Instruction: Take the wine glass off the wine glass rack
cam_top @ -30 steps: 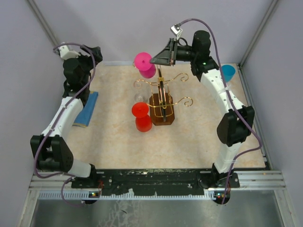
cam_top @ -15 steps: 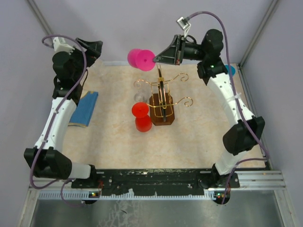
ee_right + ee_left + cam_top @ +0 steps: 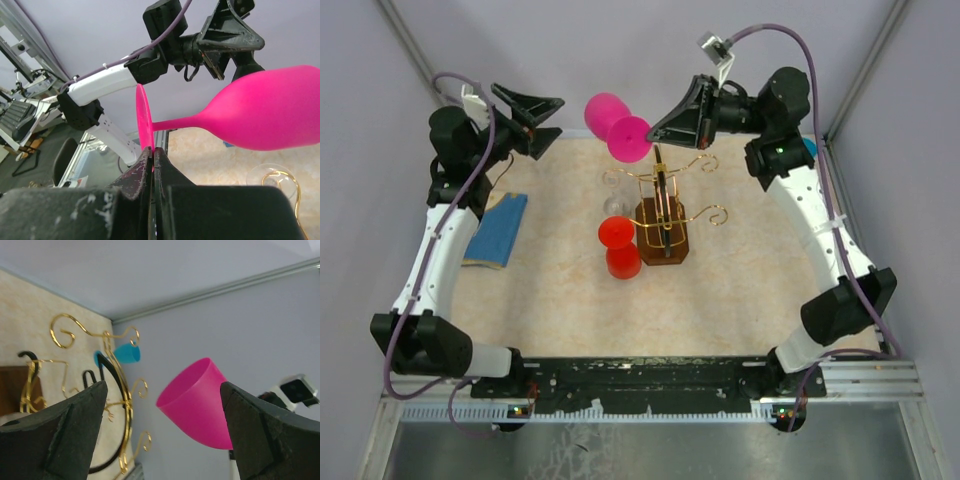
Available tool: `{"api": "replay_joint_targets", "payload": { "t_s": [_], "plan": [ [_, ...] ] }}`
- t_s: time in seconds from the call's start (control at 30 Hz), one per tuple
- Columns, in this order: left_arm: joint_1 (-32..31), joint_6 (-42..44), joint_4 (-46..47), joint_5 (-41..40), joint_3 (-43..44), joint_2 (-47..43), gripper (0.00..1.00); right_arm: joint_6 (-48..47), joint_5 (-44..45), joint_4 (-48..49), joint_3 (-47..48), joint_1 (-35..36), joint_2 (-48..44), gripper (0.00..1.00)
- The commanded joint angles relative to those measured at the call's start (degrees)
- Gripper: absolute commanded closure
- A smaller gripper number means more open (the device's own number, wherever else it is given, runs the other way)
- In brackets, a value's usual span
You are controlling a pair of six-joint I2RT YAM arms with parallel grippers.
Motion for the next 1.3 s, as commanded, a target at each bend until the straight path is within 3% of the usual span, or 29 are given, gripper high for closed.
{"api": "replay_joint_targets", "payload": {
  "t_s": [0.0, 0.2, 0.3, 0.47, 1.27],
  "plan": [
    [0.3, -11.2, 5.5, 10.0, 0.8, -2.1, 0.0, -5.2, -0.4, -3.3, 1.8, 1.9, -0.8, 1.0],
    [0.1, -24.5, 15.6, 18.8, -4.2, -1.8, 0.0, -8.5, -0.4, -6.1, 3.8, 3.6, 1.0, 1.0],
    [-0.1, -27.0, 17.0, 19.6, -5.4, -3.1, 0.0, -13.9, 1.0, -13.6, 7.3, 4.4, 2.7, 1.0],
    [-0.3, -27.7, 15.4, 20.6, -5.6, -4.5, 0.0, -19.7, 3.1, -21.3, 12.8, 5.5, 6.2, 1.0],
    [-3.9, -31.3, 16.7, 21.8, -12.1, -4.6, 0.0, -27.4, 4.3, -25.3, 17.2, 9.6, 6.3, 1.0]
  ]
}}
